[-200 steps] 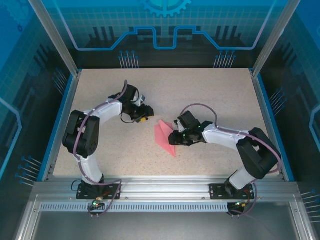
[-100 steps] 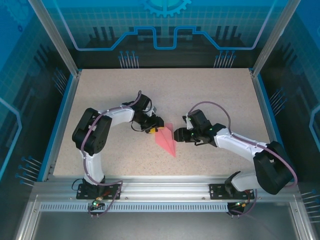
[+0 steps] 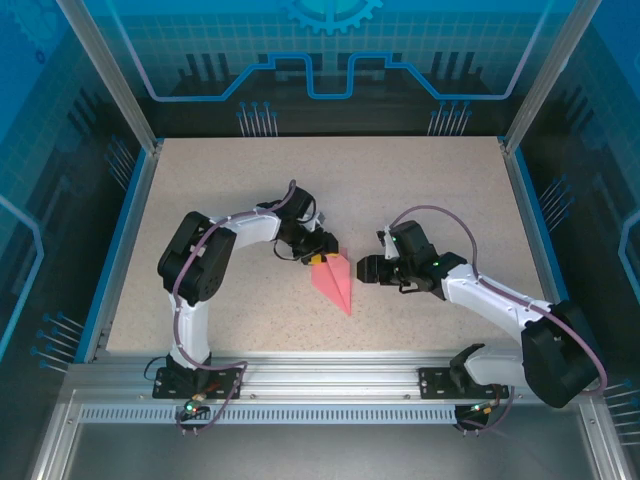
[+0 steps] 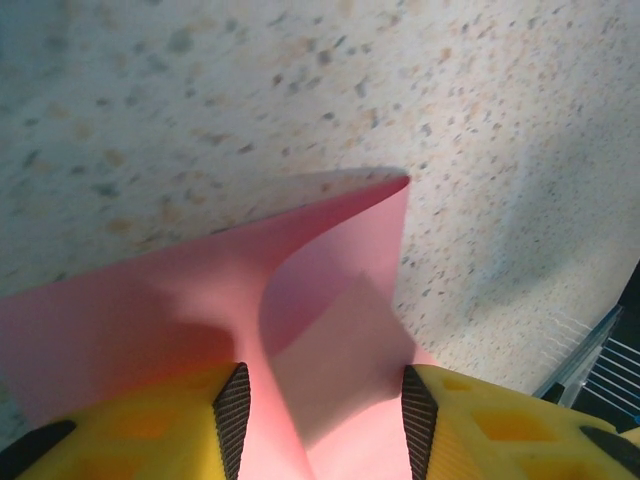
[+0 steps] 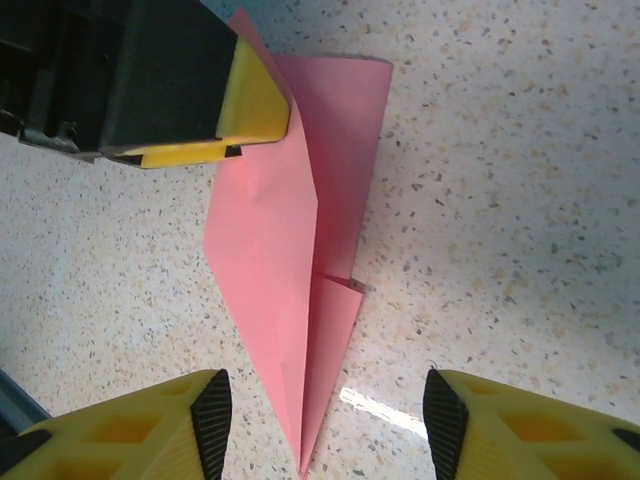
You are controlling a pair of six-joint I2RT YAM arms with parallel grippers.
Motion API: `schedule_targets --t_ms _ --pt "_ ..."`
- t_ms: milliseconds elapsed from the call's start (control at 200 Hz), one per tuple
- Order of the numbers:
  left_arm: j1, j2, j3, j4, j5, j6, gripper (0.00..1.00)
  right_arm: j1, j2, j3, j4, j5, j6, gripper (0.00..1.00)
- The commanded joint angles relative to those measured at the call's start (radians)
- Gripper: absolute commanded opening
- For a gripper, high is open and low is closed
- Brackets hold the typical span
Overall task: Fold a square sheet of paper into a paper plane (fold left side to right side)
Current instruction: Turn over the paper at the center of the table.
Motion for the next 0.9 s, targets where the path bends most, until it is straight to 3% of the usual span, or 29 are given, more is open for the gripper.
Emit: schedule_targets --t_ms 0,205,370,675,890 --pt "-0.011 0.025 0.043 -0.009 0.042 -0.017 0.46 -0.027 -0.033 -0.028 0.014 -0.044 0.009 0.57" --pt "-0.016 0.019 0.061 0.002 0.052 -0.019 0.2 -0.071 -0.042 -0.058 0.03 -0.155 0.005 0.71" --pt "-0.005 -0.043 0.081 -0.024 0.034 -0.006 0.11 -0.103 -0.043 -0.082 0.063 -0.275 0.01 0.99" --pt "0.061 -0.161 0.123 -0.035 0.056 -0.048 0.07 -0.121 0.012 -0.161 0.32 -0.534 0.152 1.0" --pt "0.077 -0.199 0.135 -0.011 0.09 -0.08 0.07 -0.114 0.109 -0.163 0.504 -0.646 0.277 1.0"
